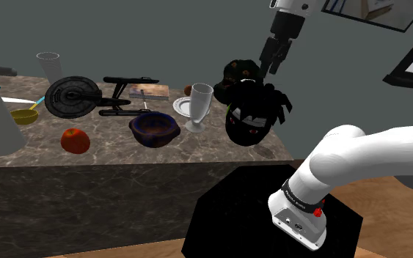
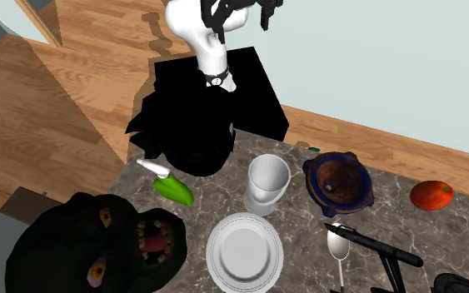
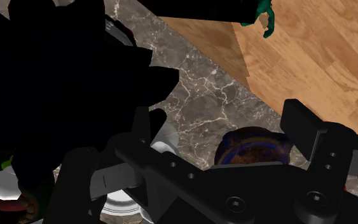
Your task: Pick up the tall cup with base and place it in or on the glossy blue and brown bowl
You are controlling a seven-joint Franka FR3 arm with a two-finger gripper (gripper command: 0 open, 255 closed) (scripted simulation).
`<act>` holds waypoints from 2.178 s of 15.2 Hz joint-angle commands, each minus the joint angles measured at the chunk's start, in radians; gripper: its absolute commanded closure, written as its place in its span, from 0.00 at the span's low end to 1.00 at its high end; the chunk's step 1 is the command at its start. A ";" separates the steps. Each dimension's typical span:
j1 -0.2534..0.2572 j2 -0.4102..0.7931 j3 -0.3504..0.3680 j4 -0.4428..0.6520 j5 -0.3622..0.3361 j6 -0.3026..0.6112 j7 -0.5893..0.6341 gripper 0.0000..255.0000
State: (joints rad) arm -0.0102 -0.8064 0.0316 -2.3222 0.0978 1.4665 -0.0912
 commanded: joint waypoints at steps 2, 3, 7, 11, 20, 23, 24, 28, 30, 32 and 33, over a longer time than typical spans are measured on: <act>0.000 0.026 0.007 -0.004 0.000 0.033 0.003 0.00; 0.001 0.054 0.014 -0.007 0.001 0.065 0.006 0.00; 0.001 0.174 0.043 -0.004 -0.002 0.190 0.019 0.00; -0.001 0.306 0.069 0.021 -0.012 0.304 0.036 0.00; -0.009 0.633 0.120 0.158 -0.071 0.506 0.094 0.00; -0.009 0.727 0.129 0.215 -0.096 0.545 0.115 0.00; -0.008 0.731 0.129 0.205 -0.097 0.559 0.116 0.00; -0.008 0.748 0.129 0.169 -0.100 0.612 0.118 0.00; -0.008 0.758 0.129 0.153 -0.102 0.638 0.120 0.00; -0.008 0.761 0.129 0.148 -0.103 0.646 0.120 0.00; -0.008 0.761 0.129 0.148 -0.103 0.646 0.120 0.00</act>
State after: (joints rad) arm -0.0183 -0.0457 0.1613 -2.1721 -0.0047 2.1094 0.0292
